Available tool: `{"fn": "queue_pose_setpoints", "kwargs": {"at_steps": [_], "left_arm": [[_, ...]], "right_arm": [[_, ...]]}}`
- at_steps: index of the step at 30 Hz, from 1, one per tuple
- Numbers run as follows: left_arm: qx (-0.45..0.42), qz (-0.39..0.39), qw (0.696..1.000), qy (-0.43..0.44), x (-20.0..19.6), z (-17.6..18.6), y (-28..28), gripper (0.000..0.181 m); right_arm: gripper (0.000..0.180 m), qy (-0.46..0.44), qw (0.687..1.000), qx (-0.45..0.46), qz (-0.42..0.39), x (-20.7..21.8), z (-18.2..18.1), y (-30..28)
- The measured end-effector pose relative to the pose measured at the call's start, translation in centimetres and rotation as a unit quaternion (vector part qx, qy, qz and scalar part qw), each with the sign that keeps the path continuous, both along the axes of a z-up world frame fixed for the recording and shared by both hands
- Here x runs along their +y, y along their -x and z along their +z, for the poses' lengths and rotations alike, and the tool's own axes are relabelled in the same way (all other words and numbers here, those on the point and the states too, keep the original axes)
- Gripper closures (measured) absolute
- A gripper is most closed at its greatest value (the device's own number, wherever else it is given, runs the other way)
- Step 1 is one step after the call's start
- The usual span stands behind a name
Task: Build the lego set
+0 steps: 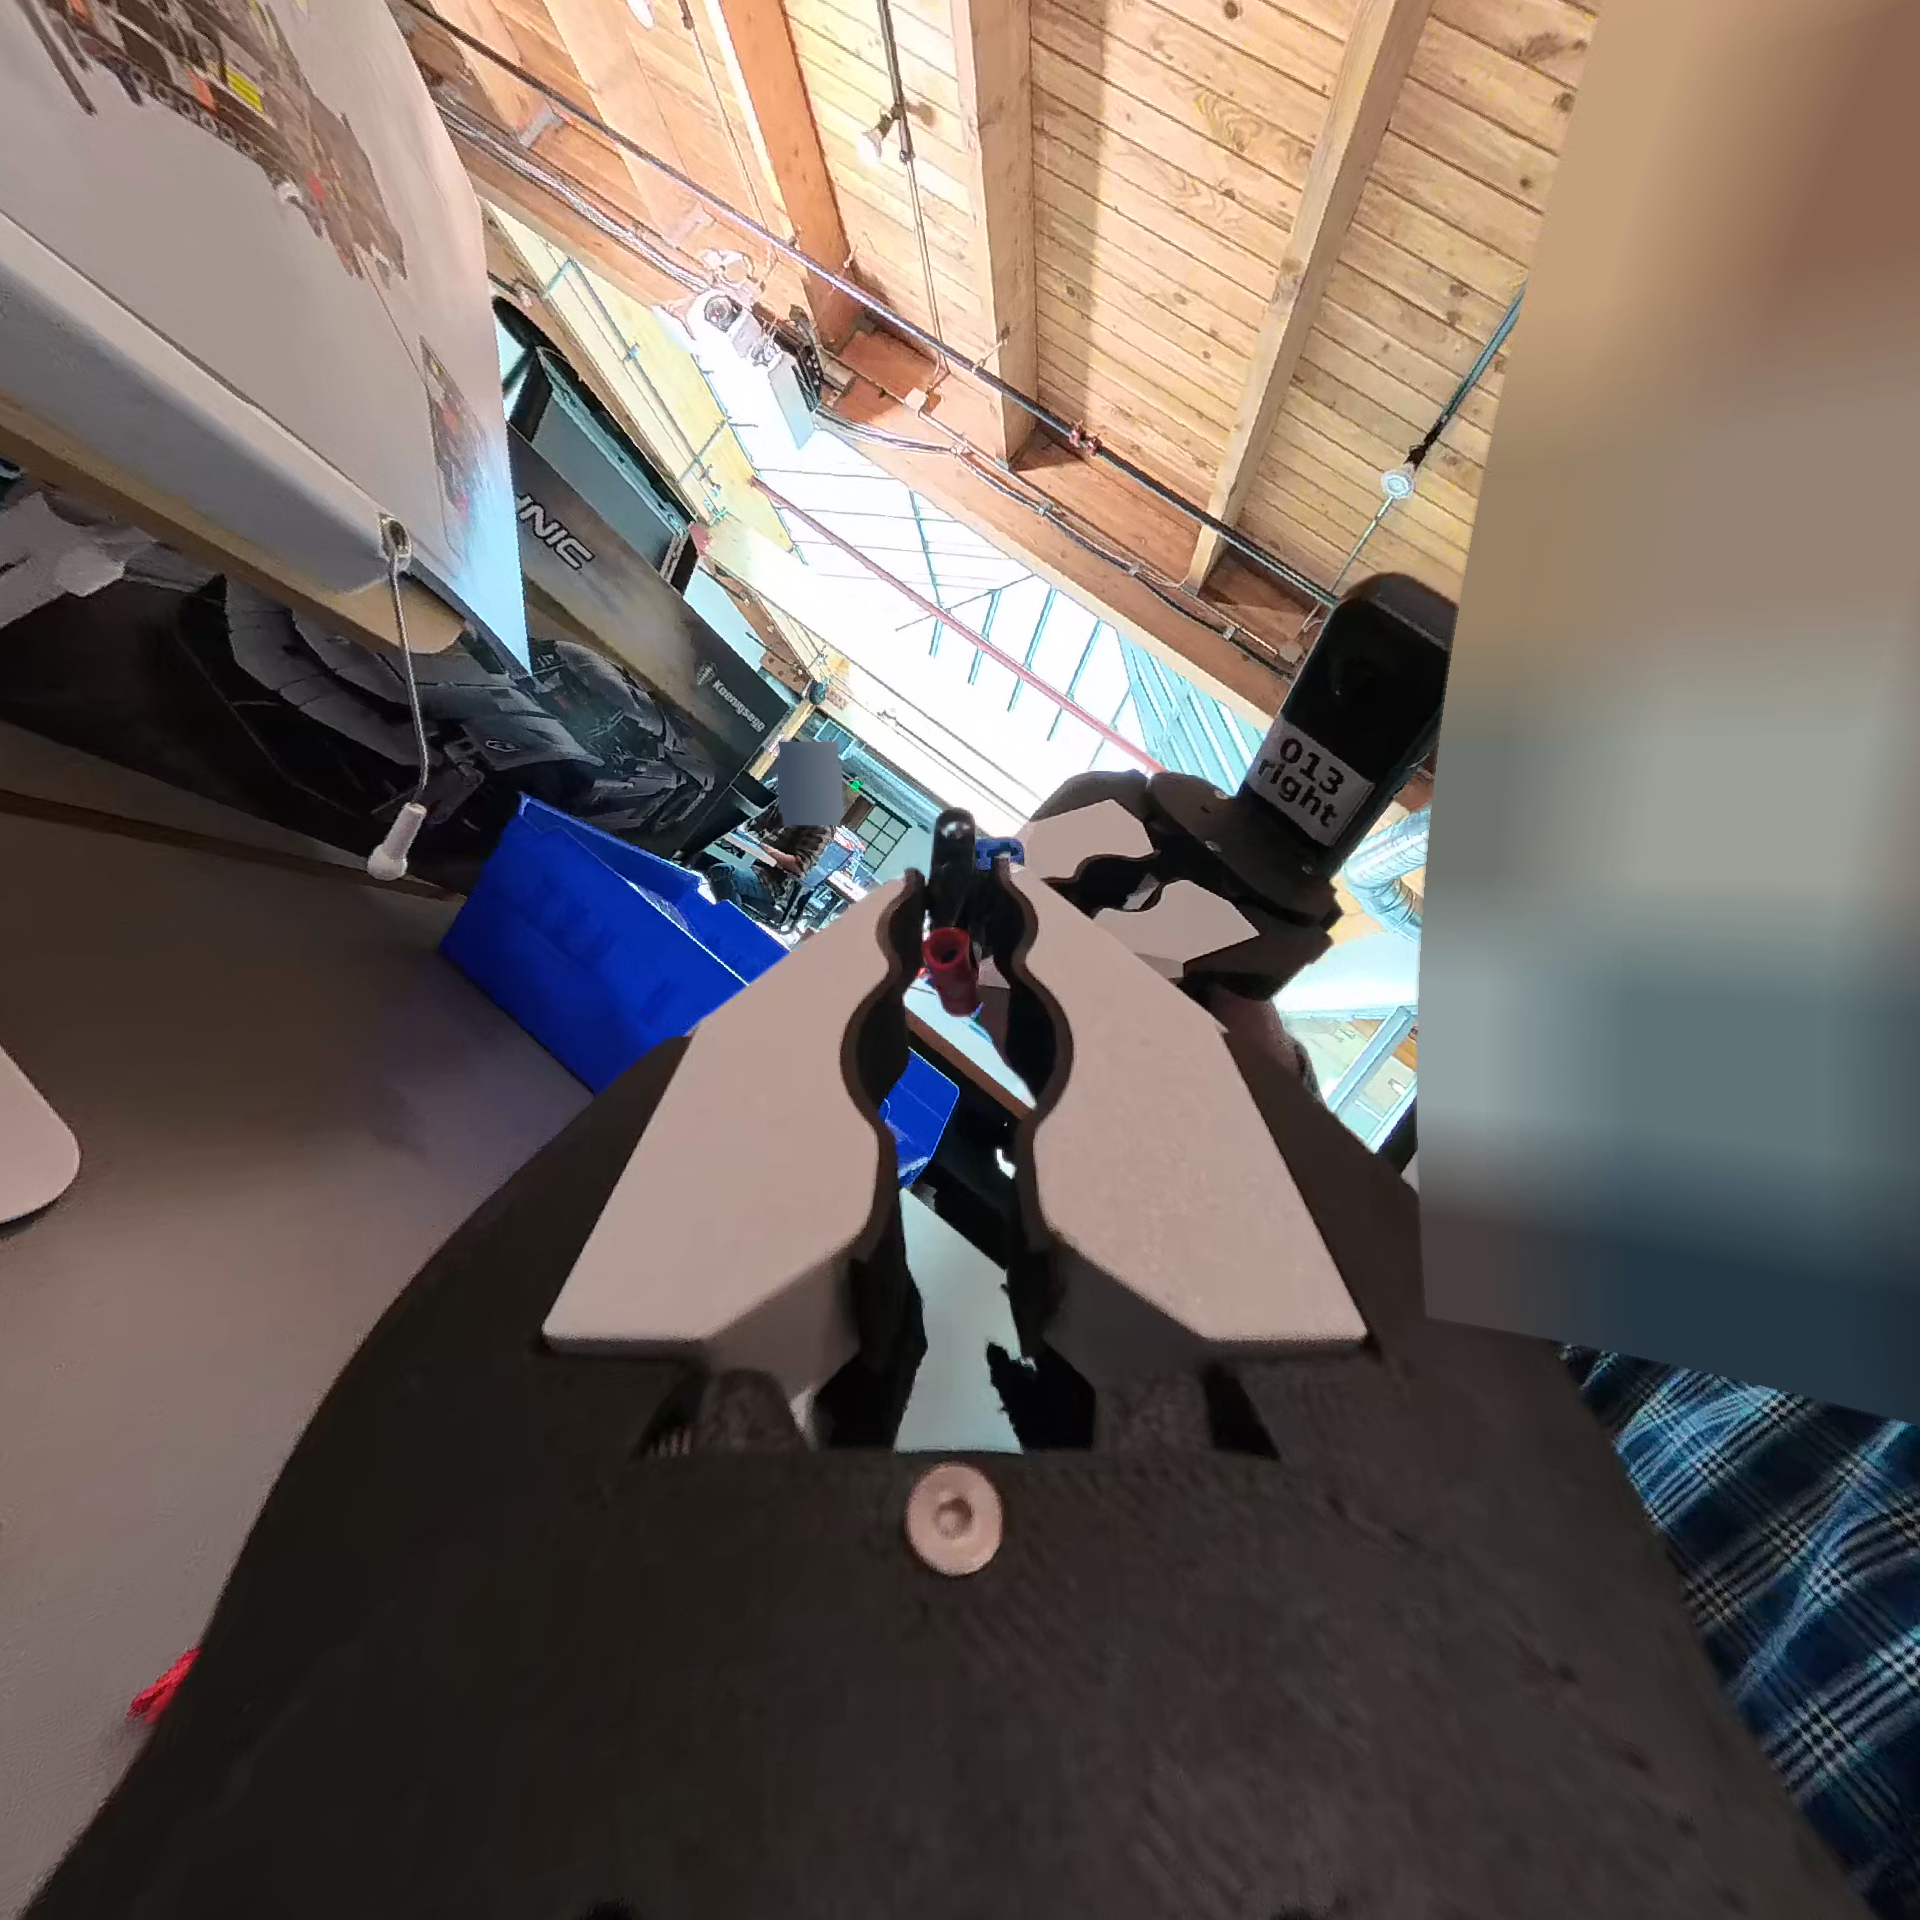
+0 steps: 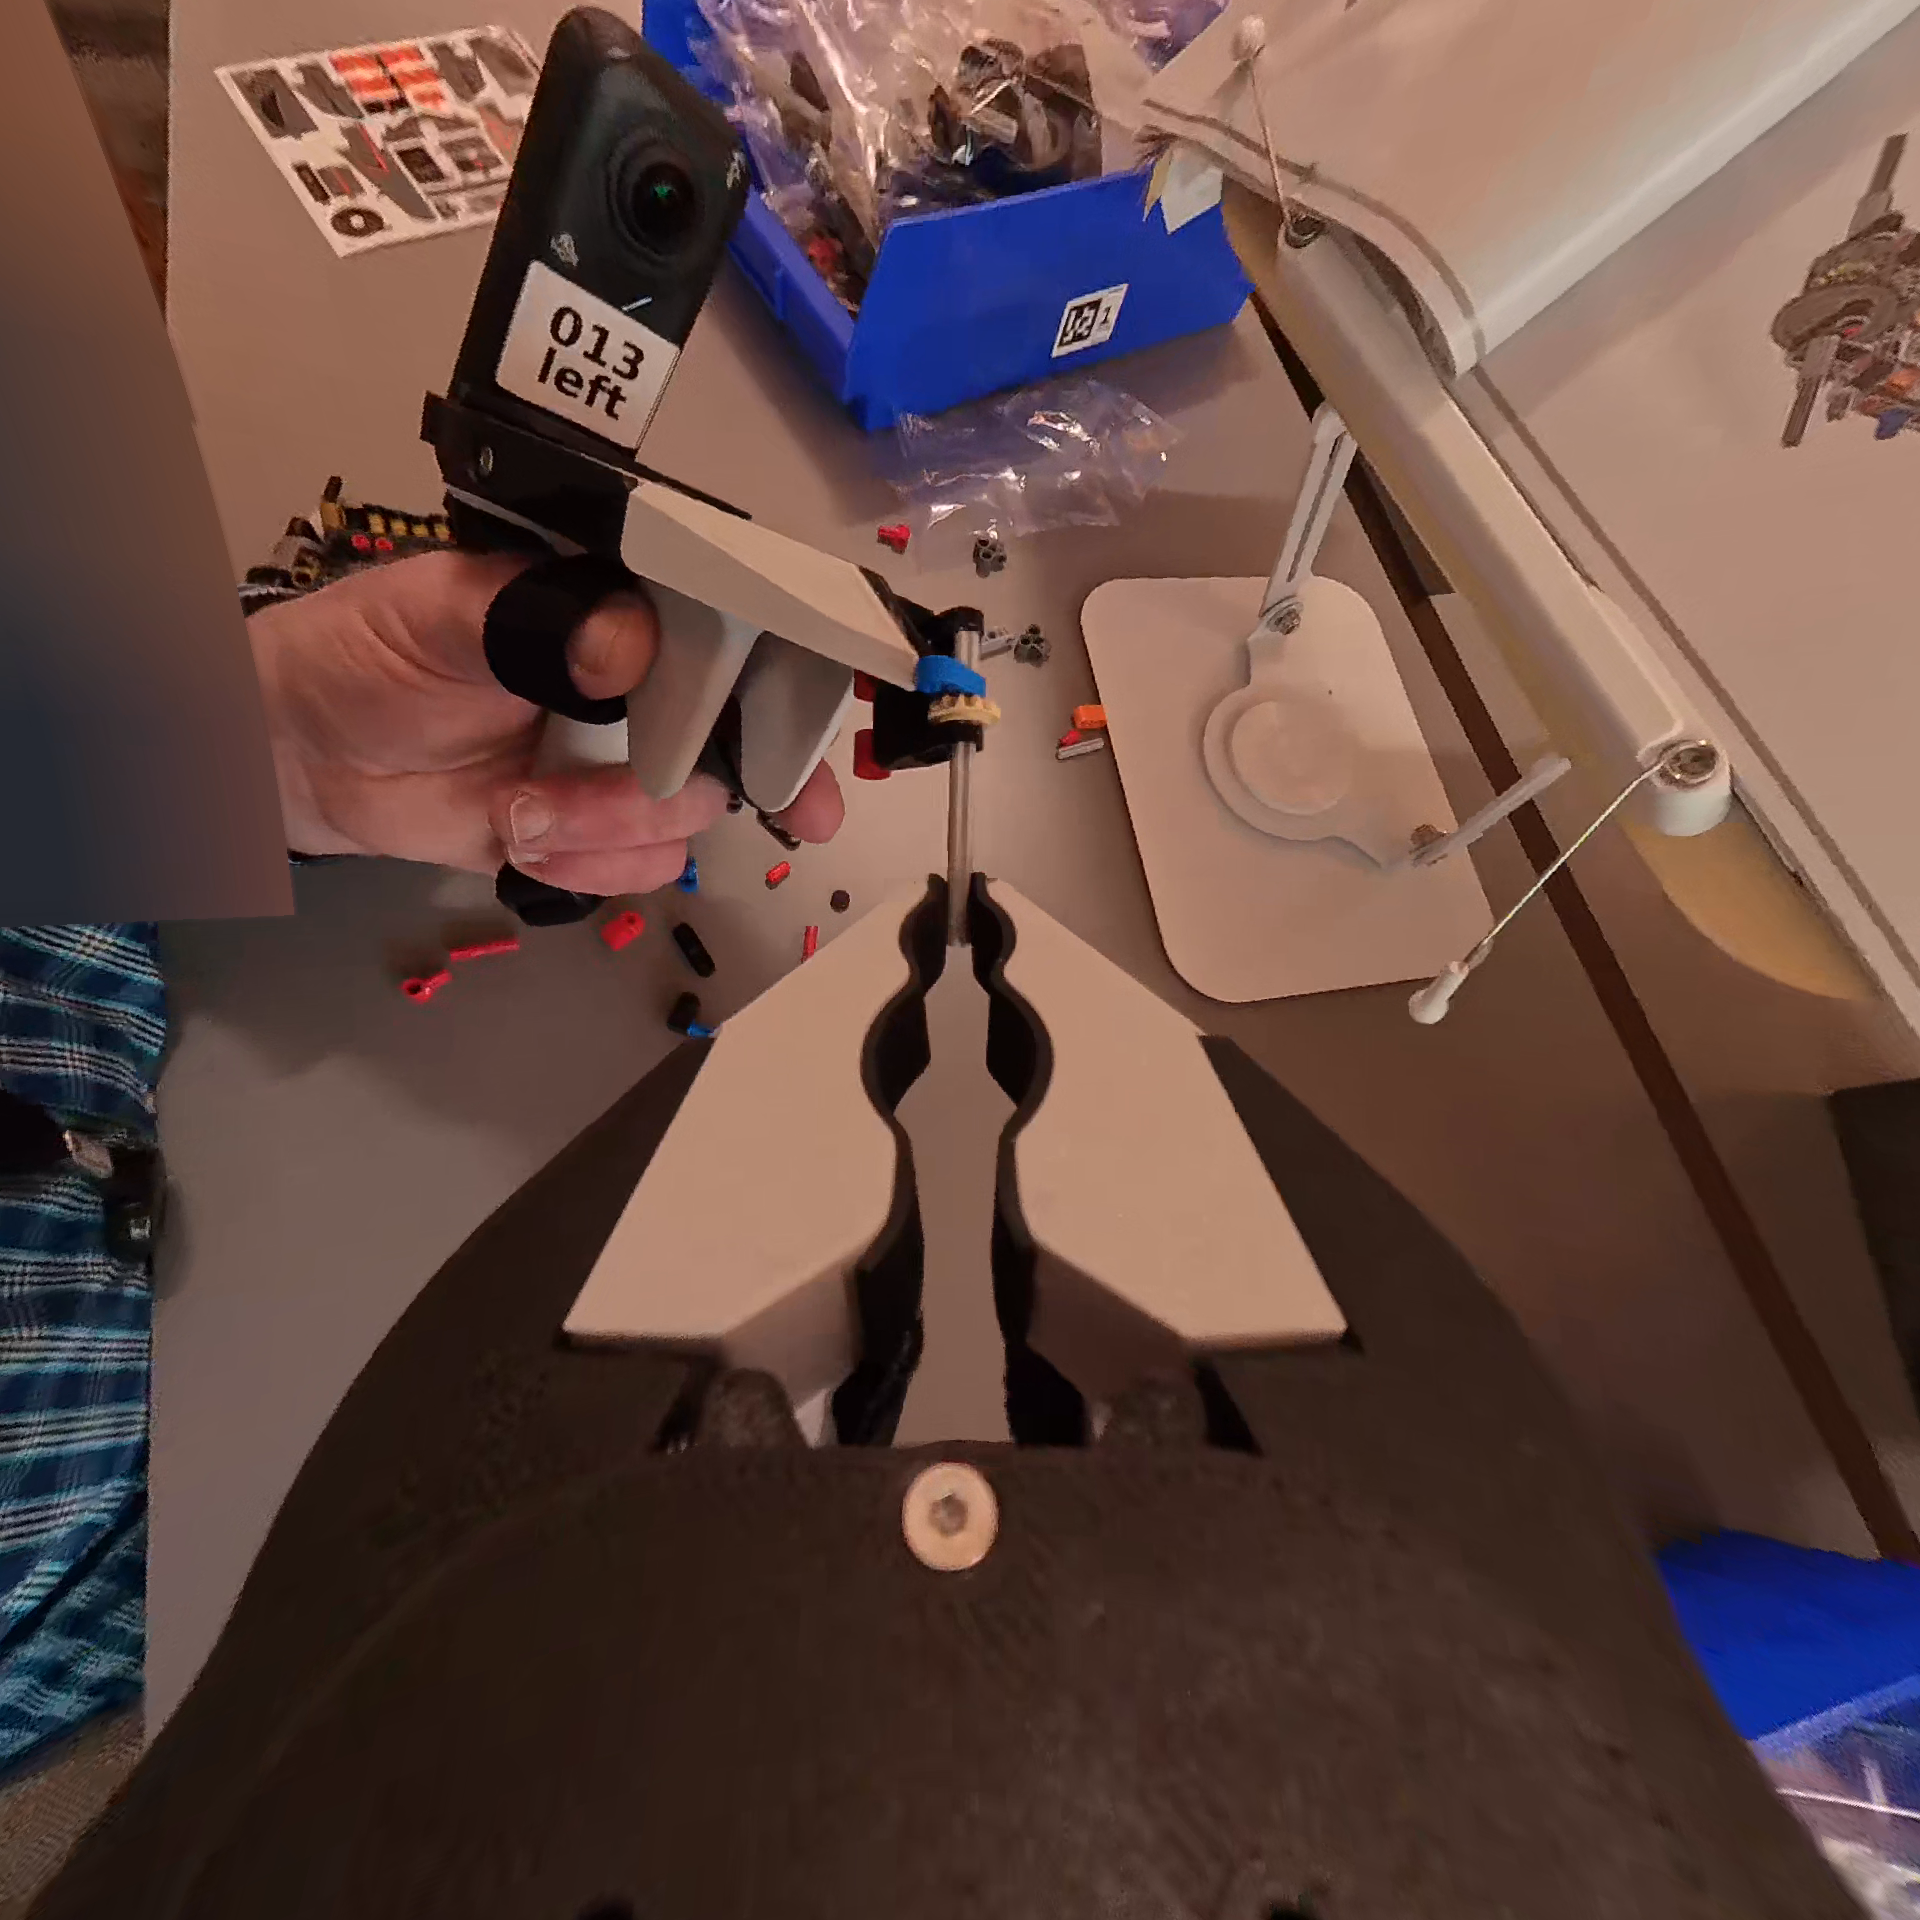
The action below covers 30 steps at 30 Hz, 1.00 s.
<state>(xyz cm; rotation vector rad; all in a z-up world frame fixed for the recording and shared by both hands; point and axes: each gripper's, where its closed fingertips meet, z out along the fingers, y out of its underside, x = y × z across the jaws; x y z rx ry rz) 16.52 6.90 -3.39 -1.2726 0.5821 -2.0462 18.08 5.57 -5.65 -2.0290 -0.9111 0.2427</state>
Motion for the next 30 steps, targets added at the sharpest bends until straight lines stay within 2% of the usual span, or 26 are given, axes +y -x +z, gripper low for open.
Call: {"fn": "queue_pose_setpoints", "kwargs": {"at_steps": [9,19,30], "left_arm": [[0.004,0.003,1.000,-0.007,-0.2,0.0,-0.1,0.171],[0.002,0.003,1.000,0.001,0.0,0.1,0.2,0.171],[0.004,0.017,1.000,0.005,0.8,0.2,0.8,0.171]], "right_arm": [[0.179,-0.039,0.998,0.053,-0.015,-0.1,-0.3,0.1],[0.179,-0.094,0.995,0.001,-0.022,0.2,0.0,0.0],[0.179,-0.111,0.990,0.066,-0.055,0.4,0.2,1.0]]}}
